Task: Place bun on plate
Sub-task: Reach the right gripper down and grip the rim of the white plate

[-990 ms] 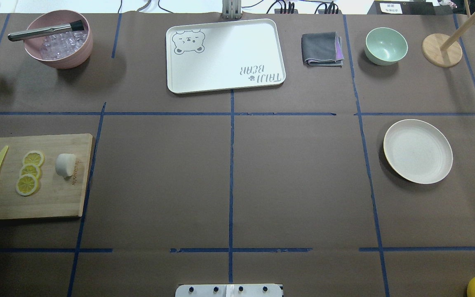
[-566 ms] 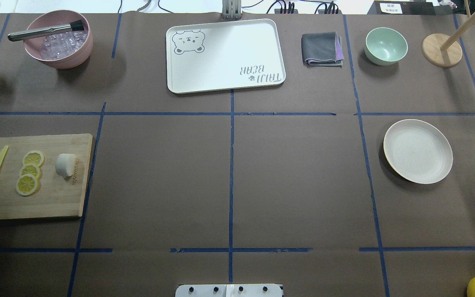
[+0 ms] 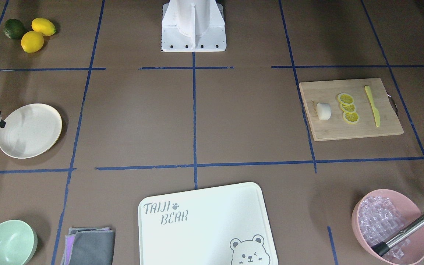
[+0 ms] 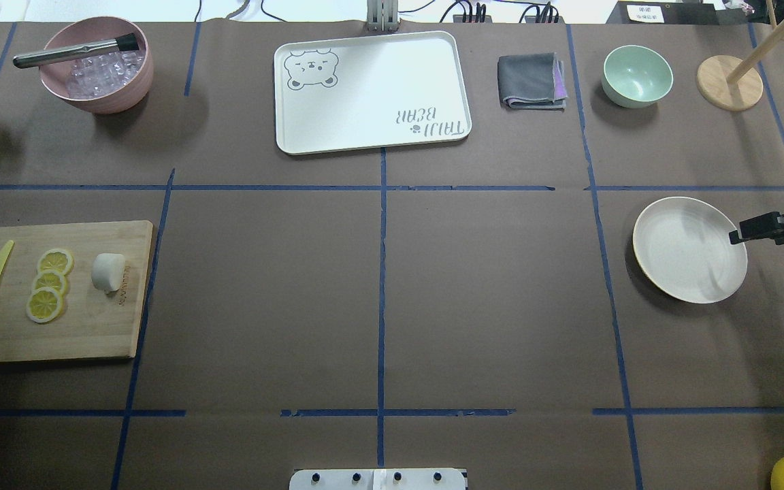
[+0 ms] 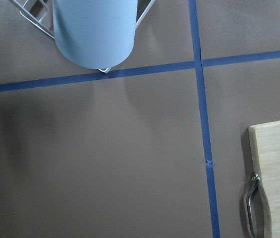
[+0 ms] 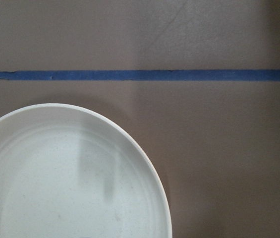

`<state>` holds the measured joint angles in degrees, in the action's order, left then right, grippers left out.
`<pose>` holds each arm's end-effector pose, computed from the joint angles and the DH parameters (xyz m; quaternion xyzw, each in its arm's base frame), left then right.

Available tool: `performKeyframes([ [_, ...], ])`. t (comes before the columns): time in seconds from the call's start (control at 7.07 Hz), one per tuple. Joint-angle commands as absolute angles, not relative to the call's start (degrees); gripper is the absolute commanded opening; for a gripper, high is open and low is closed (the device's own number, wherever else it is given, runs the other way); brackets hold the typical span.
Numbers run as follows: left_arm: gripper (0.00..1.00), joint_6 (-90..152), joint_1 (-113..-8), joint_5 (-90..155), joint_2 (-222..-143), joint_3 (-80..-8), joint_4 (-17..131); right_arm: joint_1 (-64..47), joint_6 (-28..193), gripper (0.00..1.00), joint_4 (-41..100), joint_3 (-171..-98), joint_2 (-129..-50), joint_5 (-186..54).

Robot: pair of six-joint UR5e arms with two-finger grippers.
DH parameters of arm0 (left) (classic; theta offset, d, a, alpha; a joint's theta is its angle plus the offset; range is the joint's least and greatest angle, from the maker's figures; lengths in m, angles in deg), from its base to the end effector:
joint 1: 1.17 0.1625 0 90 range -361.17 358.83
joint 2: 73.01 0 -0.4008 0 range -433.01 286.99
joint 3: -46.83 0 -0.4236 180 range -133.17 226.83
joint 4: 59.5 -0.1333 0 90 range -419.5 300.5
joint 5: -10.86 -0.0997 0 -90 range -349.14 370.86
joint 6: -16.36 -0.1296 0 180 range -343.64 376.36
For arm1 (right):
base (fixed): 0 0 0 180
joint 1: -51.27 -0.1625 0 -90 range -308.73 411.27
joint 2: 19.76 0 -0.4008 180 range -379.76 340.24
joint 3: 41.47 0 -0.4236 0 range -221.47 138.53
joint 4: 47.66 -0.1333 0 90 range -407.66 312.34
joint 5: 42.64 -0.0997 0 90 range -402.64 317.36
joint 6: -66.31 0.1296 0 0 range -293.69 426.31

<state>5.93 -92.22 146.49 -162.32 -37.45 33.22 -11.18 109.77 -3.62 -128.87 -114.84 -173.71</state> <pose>-0.0500 -0.5090 0.7074 0.0092 0.3886 0.0629 0.9192 -0.1993 -0.4861 0.6333 0.0575 -0.4481 0.0085 0.8921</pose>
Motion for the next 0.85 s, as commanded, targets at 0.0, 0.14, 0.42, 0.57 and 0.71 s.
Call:
performKeyframes([
  [0.0, 1.00, 5.90, -92.22, 146.48, -162.22, -37.45, 33.22, -9.20, 111.49, 0.73, -5.29, -128.40, -115.30, -172.46],
  [0.14, 1.00, 5.99, -92.22, 146.48, -162.22, -37.45, 33.22, -9.20, 111.49, 0.40, -5.12, -128.05, -115.47, -172.46],
  [0.42, 1.00, 5.90, -92.22, 146.48, -162.22, -37.45, 33.22, -9.20, 111.32, 0.18, -4.94, -126.99, -115.39, -172.46],
  [0.57, 1.00, 5.90, -92.22, 146.48, -162.31, -37.45, 33.31, -9.20, 111.23, 0.02, -4.94, -127.08, -115.13, -172.72],
  [0.71, 1.00, 5.90, -92.22, 146.57, -162.31, -37.45, 33.31, -9.20, 111.14, 0.00, -4.77, -127.34, -114.52, -173.42],
])
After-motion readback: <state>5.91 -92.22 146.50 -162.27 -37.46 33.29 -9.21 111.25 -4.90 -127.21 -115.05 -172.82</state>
